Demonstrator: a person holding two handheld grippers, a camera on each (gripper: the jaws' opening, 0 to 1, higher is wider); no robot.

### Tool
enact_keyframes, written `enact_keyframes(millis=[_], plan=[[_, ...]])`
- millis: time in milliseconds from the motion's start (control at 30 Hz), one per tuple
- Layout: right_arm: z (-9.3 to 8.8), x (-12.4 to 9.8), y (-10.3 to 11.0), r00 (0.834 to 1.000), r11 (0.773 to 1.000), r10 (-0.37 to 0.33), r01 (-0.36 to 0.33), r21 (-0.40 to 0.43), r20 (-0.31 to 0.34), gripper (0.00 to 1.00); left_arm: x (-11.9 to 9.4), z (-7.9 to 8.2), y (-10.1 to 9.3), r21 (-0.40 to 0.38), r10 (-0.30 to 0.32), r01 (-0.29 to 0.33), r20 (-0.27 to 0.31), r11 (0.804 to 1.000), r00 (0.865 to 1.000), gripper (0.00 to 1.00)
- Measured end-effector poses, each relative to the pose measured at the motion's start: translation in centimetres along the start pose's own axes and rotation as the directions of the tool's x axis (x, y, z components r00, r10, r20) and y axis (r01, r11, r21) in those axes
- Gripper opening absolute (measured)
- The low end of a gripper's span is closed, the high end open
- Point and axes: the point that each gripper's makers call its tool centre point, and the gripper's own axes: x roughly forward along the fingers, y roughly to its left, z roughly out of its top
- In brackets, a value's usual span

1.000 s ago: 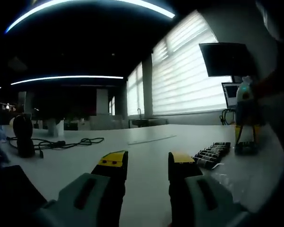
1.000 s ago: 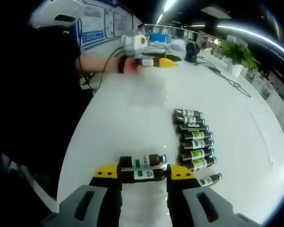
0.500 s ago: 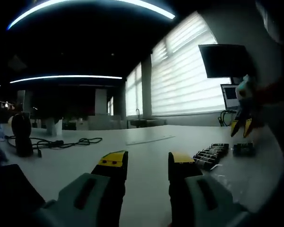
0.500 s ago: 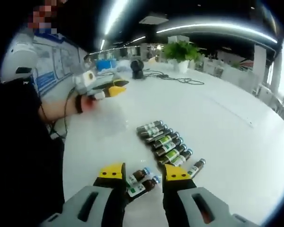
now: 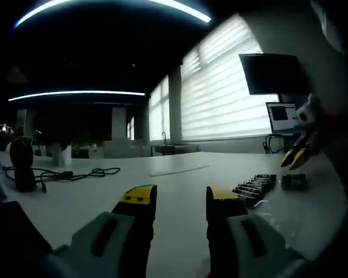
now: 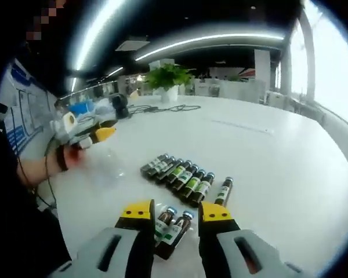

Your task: Grip medicine bottles put into box

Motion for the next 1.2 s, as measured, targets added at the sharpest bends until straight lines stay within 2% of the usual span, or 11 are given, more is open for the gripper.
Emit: enact_keyframes(millis=[33, 100, 167, 233, 333, 367, 467, 567, 700, 833, 1200], plan=[[-0.2, -0.2, -0.2, 0.999, 0.999, -0.046, 0.046, 0.006, 0.005, 0.2, 0.0, 0.0, 0.0, -0.001, -0.001, 0.001, 0.001, 1.0, 1.0, 0.27], [-0.1, -0.6, 0.1, 0.995, 0.996, -0.084, 0.083, 0.029, 0.046, 0.17, 0.0, 0.0, 0.0, -0.002, -0.003, 0.003, 0.001, 1.0, 1.0, 0.27], [-0.3, -0.9, 0.3, 0.991, 0.99, -0.118, 0.112, 0.09, 0.058, 0.16, 0.0, 0.0, -0.1, -0.002, -0.006, 0.006, 0.0, 1.0, 1.0, 0.27], [-0.5, -1.1, 0.5, 0.989, 0.988, -0.133, 0.127, 0.085, 0.061, 0.16, 0.1, 0.0, -0.1, -0.003, -0.009, 0.008, -0.001, 1.0, 1.0, 0.27], [-0.4, -1.6, -0.8, 0.965, 0.97, -0.242, 0.241, 0.02, 0.101, 0.15, 0.1, -0.1, -0.1, -0.004, -0.011, 0.011, -0.003, 1.0, 1.0, 0.27], [-0.6, -1.7, -0.8, 0.961, 0.967, -0.256, 0.254, 0.032, 0.105, 0.14, 0.1, -0.1, -0.1, -0.003, -0.013, 0.013, -0.003, 1.0, 1.0, 0.27], [-0.8, -1.7, -0.7, 0.959, 0.962, -0.27, 0.265, 0.066, 0.09, 0.08, 0.1, -0.1, -0.2, 0.0, -0.013, 0.013, -0.006, 1.0, 1.0, 0.27], [-1.4, -1.2, -0.1, 0.966, 0.961, -0.25, 0.24, 0.135, 0.067, 0.07, 0.1, -0.1, -0.2, 0.0, -0.014, 0.014, -0.006, 1.0, 1.0, 0.27], [-1.8, -1.0, -0.2, 0.961, 0.96, -0.27, 0.264, 0.092, 0.055, 0.06, 0.1, -0.1, -0.1, -0.003, -0.011, 0.011, -0.005, 1.0, 1.0, 0.27], [-2.0, -1.0, -0.3, 0.959, 0.956, -0.282, 0.277, 0.1, 0.039, 0.0, 0.1, -0.2, -0.2, 0.001, -0.013, 0.013, -0.009, 1.0, 1.0, 0.27], [-2.0, -1.0, 0.2, 0.953, 0.954, -0.299, 0.298, 0.04, 0.041, 0.0, 0.2, -0.2, -0.4, 0.003, -0.019, 0.019, -0.012, 1.0, 1.0, 0.27]])
